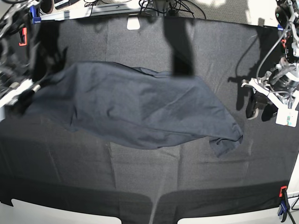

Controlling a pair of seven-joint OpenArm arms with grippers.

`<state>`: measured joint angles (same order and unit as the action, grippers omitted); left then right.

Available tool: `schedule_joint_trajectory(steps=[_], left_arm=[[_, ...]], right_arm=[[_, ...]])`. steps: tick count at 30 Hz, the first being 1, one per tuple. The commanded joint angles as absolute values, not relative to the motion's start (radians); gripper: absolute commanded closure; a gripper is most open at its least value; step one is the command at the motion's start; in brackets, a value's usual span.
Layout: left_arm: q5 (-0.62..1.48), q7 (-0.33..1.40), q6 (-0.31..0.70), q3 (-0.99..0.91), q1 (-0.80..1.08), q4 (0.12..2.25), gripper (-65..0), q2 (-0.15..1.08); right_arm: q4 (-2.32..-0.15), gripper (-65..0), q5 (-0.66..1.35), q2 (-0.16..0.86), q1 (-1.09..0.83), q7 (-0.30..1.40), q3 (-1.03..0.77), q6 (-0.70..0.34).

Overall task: Layout the t-shirt on the table in an organized manner, then fold the t-shirt properly
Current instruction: 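Drag the held shirt edge away from the left gripper to spread it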

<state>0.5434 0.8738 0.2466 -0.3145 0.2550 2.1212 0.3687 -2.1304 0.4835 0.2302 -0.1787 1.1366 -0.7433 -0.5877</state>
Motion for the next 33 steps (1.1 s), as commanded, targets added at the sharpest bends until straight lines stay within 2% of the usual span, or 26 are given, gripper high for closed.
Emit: schedule_joint_trajectory(steps=[1, 6, 33], left_arm=[[0.551, 0.839, 0.247, -0.320, 0.246, 2.139, -26.9, 0.380], [0.551, 0.837, 0.247, -0.320, 0.246, 2.139, -26.9, 0.380], [0.551, 0.837, 0.247, -0.320, 0.246, 2.139, -26.9, 0.380]], right_arm=[[-2.148, 0.0, 0.516, 0.235, -0.175, 1.116, -0.750, -0.626], [-2.148, 0.0, 0.588, 0.208, -0.175, 1.116, -0.749, -0.645], [-2.148, 0.0, 0.588, 0.208, -0.175, 1.107, -0.746, -0.652]])
